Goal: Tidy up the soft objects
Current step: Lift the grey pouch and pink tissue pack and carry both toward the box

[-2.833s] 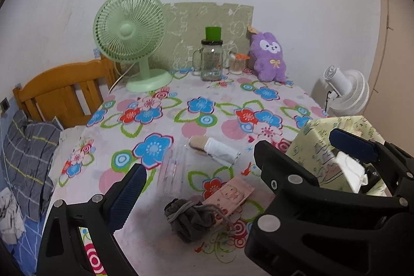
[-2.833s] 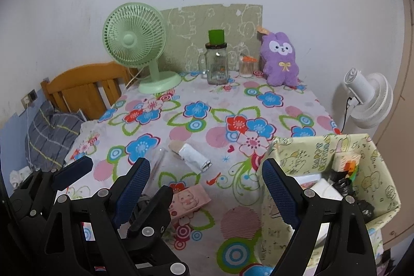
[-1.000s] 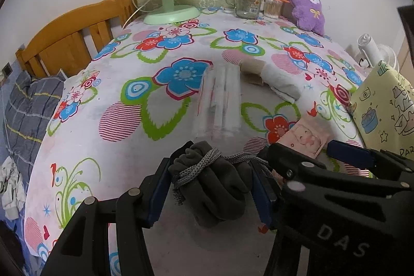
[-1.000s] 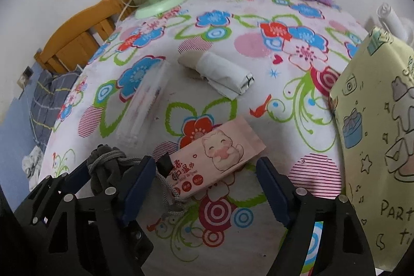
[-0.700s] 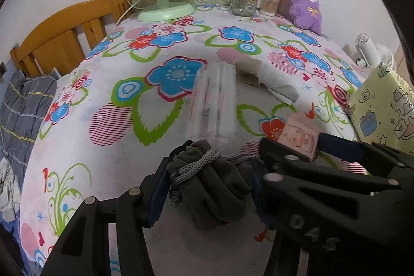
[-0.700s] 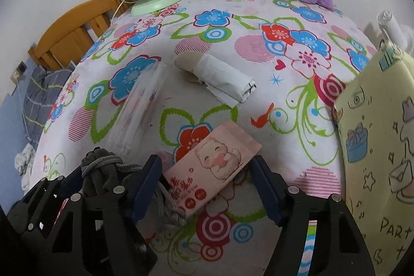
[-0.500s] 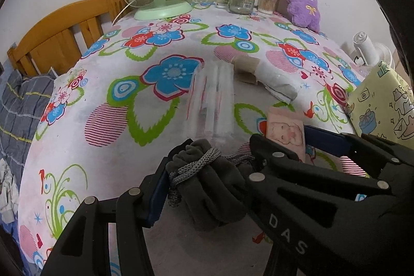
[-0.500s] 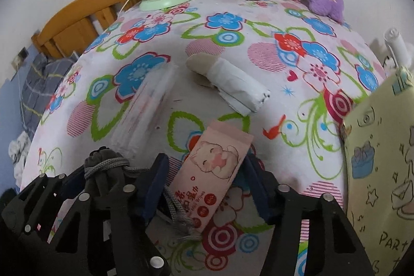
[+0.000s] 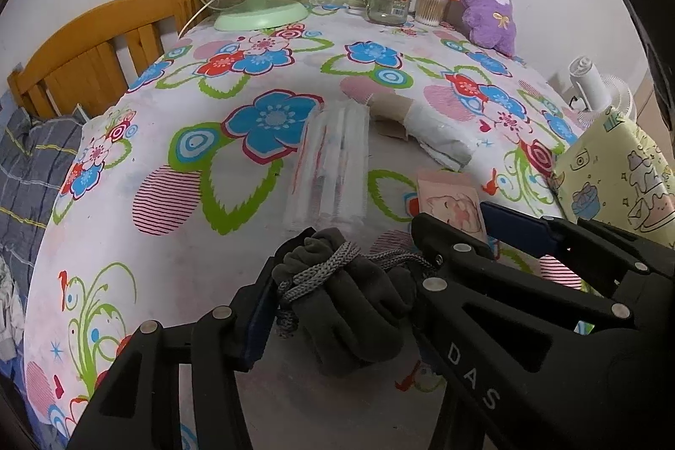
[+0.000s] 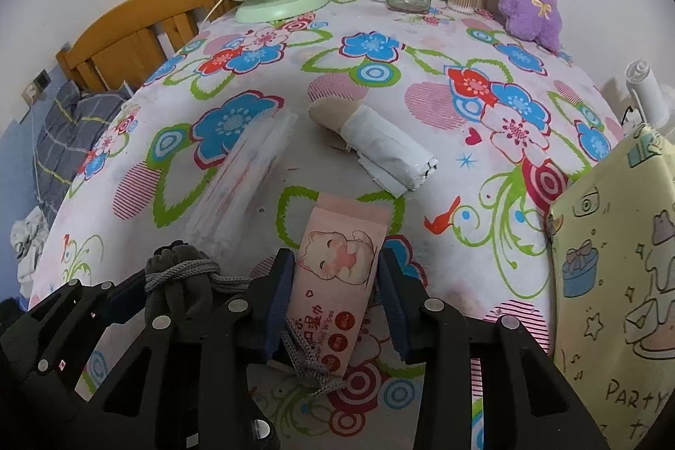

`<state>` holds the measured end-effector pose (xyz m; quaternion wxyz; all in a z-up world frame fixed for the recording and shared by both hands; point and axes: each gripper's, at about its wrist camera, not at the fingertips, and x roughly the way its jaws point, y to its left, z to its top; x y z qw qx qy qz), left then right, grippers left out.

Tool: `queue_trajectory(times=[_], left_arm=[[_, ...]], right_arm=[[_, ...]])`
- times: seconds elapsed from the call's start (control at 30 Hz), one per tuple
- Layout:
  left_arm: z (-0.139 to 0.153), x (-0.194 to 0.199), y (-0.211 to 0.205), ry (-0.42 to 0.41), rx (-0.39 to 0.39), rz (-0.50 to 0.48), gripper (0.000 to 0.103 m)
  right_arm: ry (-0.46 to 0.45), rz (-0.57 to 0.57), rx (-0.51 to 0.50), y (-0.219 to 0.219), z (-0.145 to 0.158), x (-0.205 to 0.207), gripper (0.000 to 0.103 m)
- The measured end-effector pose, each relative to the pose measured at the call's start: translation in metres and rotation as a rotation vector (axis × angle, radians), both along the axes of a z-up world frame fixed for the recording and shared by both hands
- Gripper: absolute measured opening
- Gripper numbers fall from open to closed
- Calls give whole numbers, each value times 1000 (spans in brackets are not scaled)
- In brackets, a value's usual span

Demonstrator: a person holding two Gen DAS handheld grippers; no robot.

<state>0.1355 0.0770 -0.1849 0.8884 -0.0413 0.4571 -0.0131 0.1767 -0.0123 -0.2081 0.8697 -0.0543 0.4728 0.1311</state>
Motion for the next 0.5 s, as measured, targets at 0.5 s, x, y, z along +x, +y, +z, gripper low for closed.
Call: queue_trajectory(times=[0.5], left_arm=[[34,-8,-11,-81,1,-13,57]], right_arm=[[-83,-11,20,-13,37,-10,43]])
